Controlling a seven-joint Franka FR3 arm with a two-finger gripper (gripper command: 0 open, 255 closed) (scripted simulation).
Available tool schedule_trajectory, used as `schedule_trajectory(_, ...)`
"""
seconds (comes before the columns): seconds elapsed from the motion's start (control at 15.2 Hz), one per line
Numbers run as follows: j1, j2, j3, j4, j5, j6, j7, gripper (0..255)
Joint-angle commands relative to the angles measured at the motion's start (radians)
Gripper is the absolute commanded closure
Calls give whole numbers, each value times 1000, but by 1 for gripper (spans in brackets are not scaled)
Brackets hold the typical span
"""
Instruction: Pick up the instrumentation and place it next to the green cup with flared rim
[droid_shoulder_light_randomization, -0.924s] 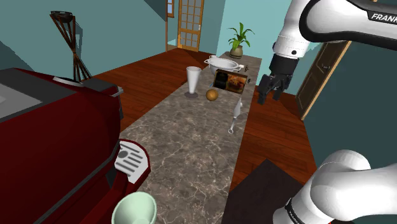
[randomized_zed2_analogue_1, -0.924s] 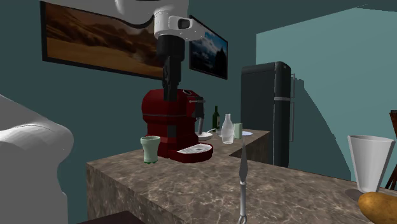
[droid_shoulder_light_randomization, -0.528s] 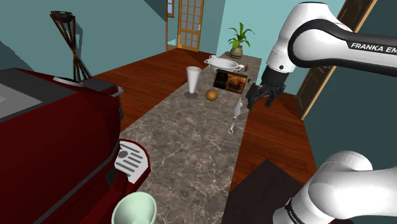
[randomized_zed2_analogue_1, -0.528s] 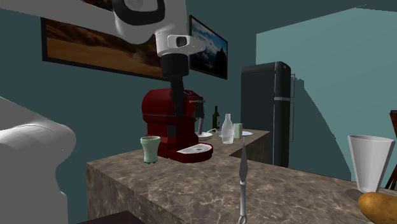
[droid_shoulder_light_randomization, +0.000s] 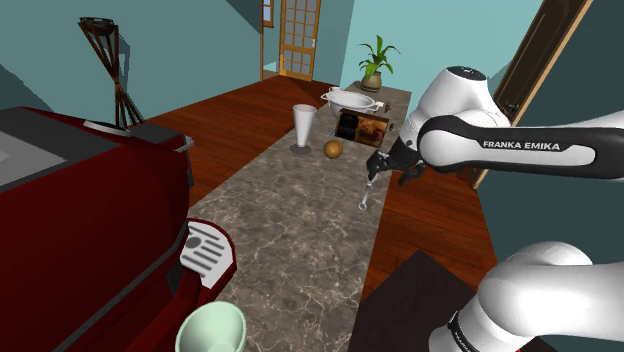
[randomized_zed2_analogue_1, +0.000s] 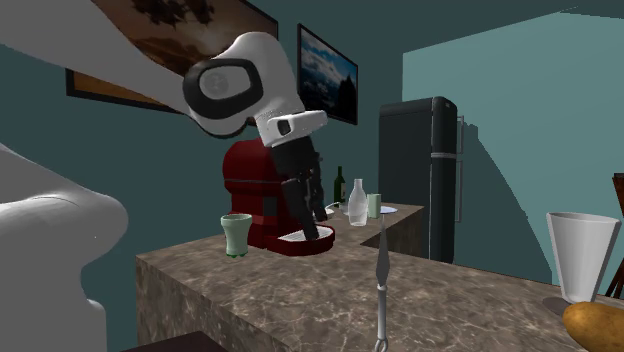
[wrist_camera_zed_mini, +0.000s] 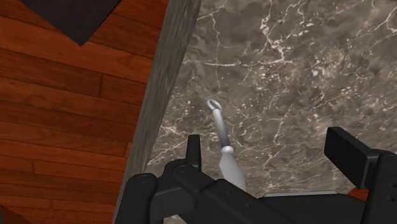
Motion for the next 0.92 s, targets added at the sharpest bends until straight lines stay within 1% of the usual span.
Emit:
schedule_trajectory(0.0,-49,53,48,-38,-7,155,102,0)
schedule_trajectory(0.13,-113,114,104,-66,-23,298,205,0)
schedule_trajectory(0.2,-153,148,138,-76,-36,369,261,0)
schedule_trajectory(0.33,-257,222,224,-87,-73,508,386,0)
schedule_trajectory(0.4,-278,234,242,-87,-79,529,407,0)
schedule_trajectory(0.79,-364,351,301,-76,-128,642,442,0)
schedule_trajectory(0.86,-394,382,323,-71,-146,671,455,0)
